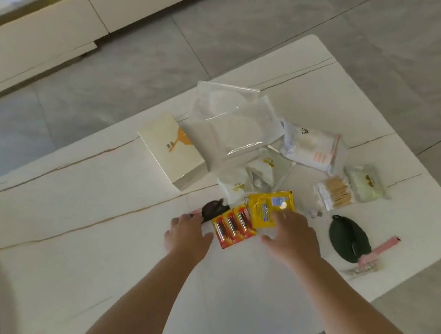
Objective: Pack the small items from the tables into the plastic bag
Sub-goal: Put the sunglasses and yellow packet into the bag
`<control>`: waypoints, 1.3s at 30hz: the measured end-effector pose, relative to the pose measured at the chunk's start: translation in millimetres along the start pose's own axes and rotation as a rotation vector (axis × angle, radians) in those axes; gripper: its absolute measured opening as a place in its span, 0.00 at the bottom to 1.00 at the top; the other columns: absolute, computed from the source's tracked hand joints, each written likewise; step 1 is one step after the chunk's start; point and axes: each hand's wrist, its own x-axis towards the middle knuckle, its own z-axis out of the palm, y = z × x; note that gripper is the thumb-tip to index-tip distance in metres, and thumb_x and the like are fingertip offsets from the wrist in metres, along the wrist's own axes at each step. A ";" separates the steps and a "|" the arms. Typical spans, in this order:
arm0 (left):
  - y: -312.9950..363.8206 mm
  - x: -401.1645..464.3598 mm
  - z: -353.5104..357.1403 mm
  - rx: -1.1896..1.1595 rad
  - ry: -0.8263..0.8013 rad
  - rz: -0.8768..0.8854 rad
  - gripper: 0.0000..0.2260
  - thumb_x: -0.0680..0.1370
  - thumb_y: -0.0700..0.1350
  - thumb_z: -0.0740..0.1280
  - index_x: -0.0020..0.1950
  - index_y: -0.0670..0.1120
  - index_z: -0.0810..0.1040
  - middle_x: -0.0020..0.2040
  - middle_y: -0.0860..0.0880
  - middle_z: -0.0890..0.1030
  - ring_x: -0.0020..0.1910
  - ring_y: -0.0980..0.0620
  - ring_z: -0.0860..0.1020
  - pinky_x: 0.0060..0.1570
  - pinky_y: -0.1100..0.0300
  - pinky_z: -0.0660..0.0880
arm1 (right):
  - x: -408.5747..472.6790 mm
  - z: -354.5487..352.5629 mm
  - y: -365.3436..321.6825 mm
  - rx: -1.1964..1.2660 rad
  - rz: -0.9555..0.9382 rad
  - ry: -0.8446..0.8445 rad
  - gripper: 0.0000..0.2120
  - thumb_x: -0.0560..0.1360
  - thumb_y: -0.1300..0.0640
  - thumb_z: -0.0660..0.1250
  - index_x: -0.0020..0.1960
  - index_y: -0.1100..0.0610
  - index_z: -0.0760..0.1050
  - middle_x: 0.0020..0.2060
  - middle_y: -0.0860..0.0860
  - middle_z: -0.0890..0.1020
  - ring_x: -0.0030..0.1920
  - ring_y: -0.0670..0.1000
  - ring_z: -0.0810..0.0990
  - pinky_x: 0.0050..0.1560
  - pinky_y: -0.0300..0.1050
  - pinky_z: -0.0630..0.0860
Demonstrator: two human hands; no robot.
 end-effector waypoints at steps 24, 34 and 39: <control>4.1 41.5 28.7 0.118 0.097 -0.013 0.08 0.80 0.46 0.60 0.57 0.47 0.74 0.49 0.49 0.77 0.47 0.52 0.73 0.52 0.58 0.72 | 47.7 18.6 16.0 -0.187 -0.005 0.267 0.08 0.76 0.54 0.64 0.54 0.53 0.72 0.51 0.51 0.78 0.57 0.54 0.73 0.62 0.49 0.65; 42.7 -19.2 -31.4 0.022 0.098 0.105 0.10 0.81 0.46 0.58 0.60 0.47 0.73 0.51 0.47 0.77 0.52 0.49 0.75 0.54 0.53 0.77 | -36.9 -21.8 33.6 0.590 0.255 0.212 0.10 0.77 0.53 0.62 0.53 0.58 0.72 0.44 0.56 0.80 0.49 0.59 0.78 0.42 0.48 0.71; 79.7 -66.2 -61.8 0.075 0.089 0.245 0.13 0.80 0.50 0.58 0.64 0.52 0.73 0.49 0.48 0.78 0.56 0.47 0.72 0.53 0.54 0.72 | -98.3 -55.7 53.4 0.804 0.327 0.313 0.06 0.77 0.56 0.63 0.48 0.59 0.72 0.40 0.54 0.77 0.43 0.57 0.76 0.43 0.48 0.72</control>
